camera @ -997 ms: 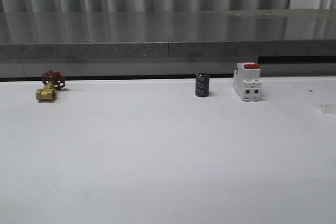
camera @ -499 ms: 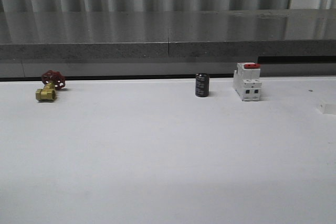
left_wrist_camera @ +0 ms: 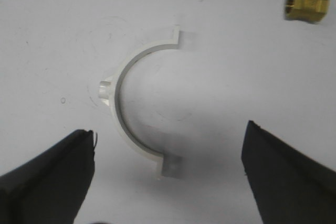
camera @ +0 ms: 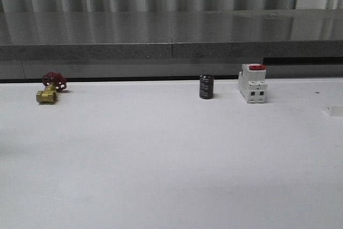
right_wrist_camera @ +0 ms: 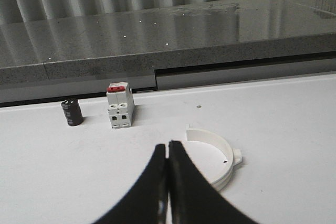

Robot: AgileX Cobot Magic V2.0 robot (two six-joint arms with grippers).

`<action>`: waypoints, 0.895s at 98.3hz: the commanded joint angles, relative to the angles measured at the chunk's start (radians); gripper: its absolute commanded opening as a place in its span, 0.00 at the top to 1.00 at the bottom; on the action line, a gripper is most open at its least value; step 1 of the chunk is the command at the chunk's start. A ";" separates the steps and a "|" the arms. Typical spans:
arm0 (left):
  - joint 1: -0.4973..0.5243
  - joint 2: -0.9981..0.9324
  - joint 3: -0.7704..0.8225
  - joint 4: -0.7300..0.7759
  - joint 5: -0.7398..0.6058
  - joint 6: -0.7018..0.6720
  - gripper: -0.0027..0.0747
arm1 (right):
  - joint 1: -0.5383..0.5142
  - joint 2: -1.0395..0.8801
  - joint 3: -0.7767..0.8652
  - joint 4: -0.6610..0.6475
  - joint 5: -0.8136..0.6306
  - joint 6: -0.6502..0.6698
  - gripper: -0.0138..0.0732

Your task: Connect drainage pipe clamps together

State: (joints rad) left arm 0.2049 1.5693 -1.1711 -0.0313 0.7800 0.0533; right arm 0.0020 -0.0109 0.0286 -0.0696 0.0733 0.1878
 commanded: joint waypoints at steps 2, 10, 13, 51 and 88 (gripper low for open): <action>0.031 0.049 -0.065 -0.009 -0.031 0.048 0.23 | -0.006 -0.014 -0.020 -0.002 -0.083 -0.014 0.92; 0.044 0.114 -0.085 -0.009 -0.035 0.080 0.23 | -0.006 -0.014 -0.020 -0.002 -0.083 -0.014 0.92; 0.050 0.142 -0.096 -0.009 -0.040 0.080 0.23 | -0.006 -0.014 -0.020 -0.002 -0.083 -0.014 0.92; 0.078 0.333 -0.142 0.002 -0.117 0.108 0.23 | -0.006 -0.014 -0.020 -0.002 -0.083 -0.014 0.92; 0.085 0.359 -0.154 0.001 -0.138 0.119 0.23 | -0.006 -0.014 -0.020 -0.002 -0.083 -0.014 0.92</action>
State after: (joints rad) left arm 0.2874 1.9660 -1.2960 -0.0275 0.6709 0.1704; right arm 0.0020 -0.0109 0.0286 -0.0696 0.0733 0.1878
